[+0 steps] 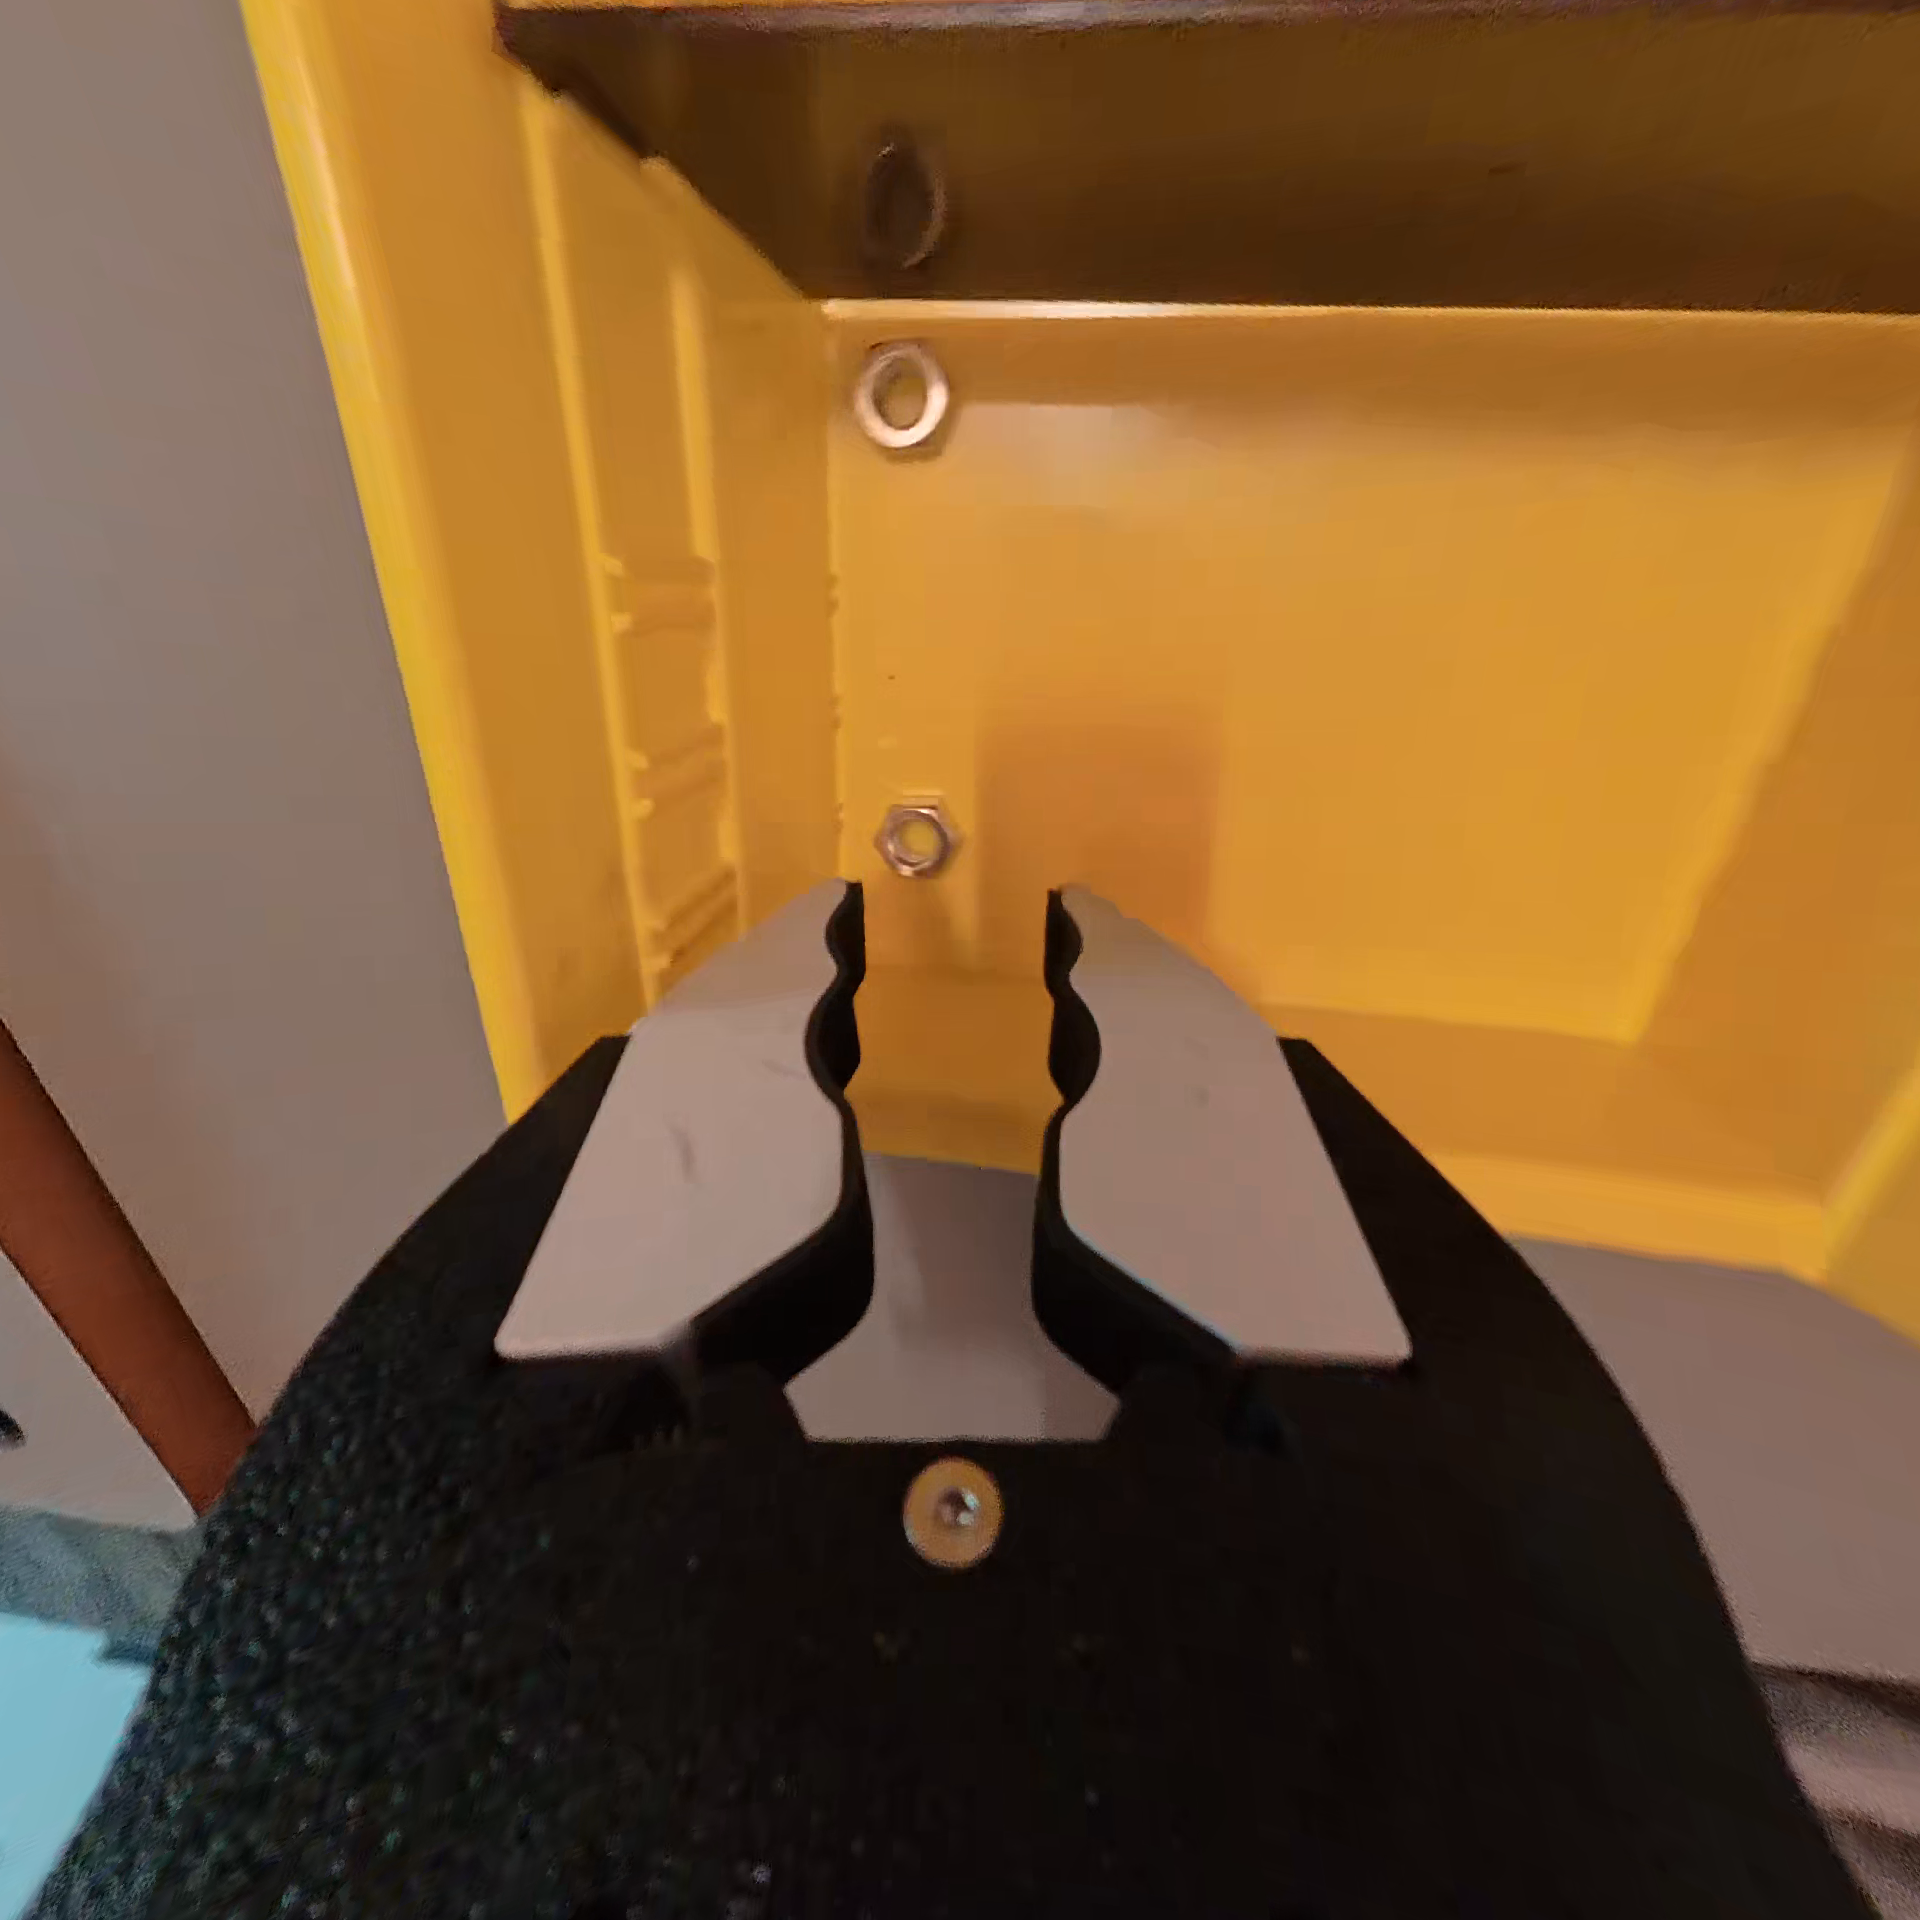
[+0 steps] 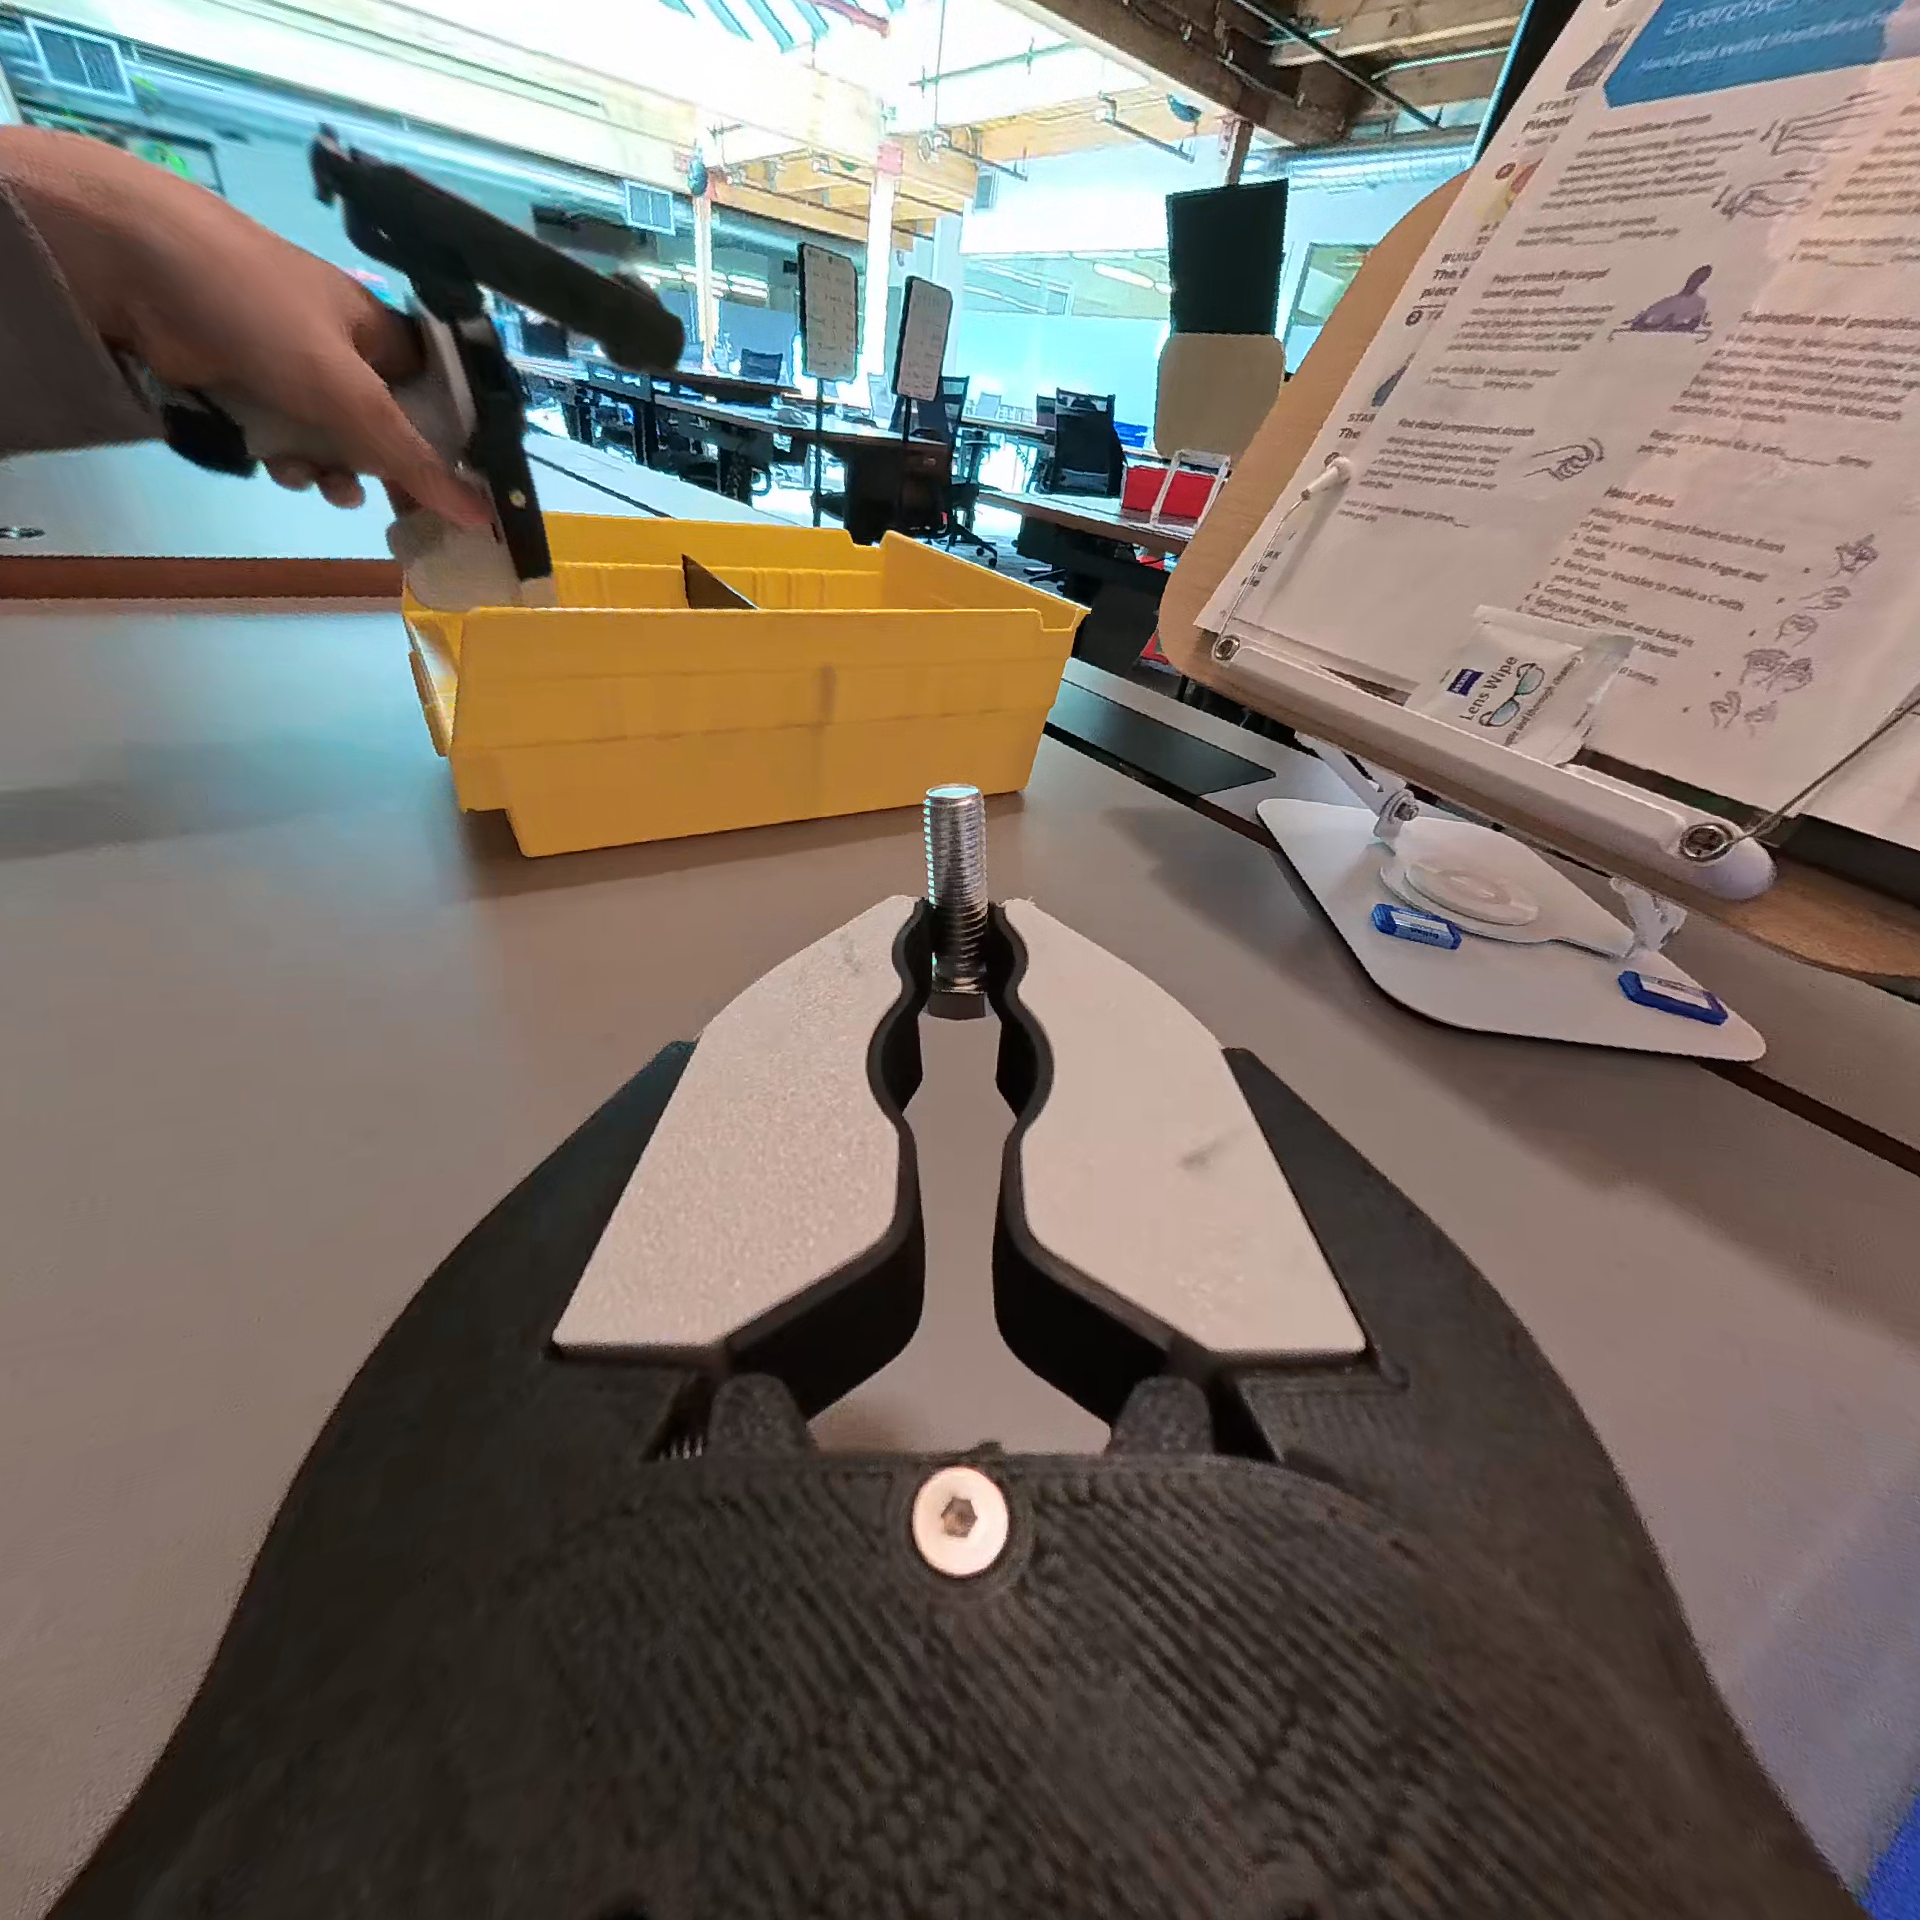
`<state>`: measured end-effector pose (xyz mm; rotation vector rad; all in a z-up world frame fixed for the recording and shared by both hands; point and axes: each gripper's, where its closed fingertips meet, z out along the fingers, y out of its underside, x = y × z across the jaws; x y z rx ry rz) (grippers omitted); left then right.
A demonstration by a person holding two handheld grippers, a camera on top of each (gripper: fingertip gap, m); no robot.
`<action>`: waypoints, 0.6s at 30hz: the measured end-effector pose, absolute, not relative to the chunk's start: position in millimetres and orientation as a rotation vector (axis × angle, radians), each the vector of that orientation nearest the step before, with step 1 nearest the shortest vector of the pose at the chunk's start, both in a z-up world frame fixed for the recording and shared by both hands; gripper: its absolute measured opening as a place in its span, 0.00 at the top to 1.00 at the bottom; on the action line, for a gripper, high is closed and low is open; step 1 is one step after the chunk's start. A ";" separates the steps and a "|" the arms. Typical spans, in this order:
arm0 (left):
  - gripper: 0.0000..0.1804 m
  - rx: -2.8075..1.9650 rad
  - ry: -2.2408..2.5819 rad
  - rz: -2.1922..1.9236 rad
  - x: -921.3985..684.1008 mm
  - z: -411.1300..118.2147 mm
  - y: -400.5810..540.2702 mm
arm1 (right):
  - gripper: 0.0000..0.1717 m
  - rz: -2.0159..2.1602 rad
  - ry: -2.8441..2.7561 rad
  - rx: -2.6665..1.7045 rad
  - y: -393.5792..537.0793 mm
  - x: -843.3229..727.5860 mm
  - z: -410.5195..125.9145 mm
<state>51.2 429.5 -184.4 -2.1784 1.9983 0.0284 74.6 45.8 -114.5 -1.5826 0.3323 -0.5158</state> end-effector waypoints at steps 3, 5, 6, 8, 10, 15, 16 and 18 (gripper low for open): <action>0.81 -2.229 1.943 0.108 53.5 -196.0 433.4 | 0.95 -0.512 0.333 -1.589 44.4 74.8 -116.3; 0.81 -2.258 1.919 0.165 53.9 -202.1 435.9 | 0.95 -0.510 0.332 -1.592 43.6 75.0 -116.9; 0.81 -2.273 1.917 0.184 53.7 -204.9 435.9 | 0.95 -0.510 0.332 -1.592 43.2 75.0 -117.0; 0.82 -2.299 1.907 0.221 52.6 -209.6 436.0 | 0.95 -0.507 0.330 -1.592 42.8 74.4 -116.5; 0.83 -2.336 1.899 0.222 52.8 -213.1 435.1 | 0.95 -0.511 0.325 -1.588 42.2 73.8 -114.7; 0.87 -2.398 1.921 0.226 50.5 -215.6 432.8 | 0.95 -0.505 0.317 -1.596 42.1 72.9 -115.1; 0.86 -2.411 1.926 0.222 50.0 -215.8 431.1 | 0.95 -0.507 0.315 -1.599 42.2 72.8 -115.5; 0.83 -2.431 1.936 0.207 50.3 -216.0 427.0 | 0.95 -0.511 0.308 -1.606 42.5 72.4 -116.1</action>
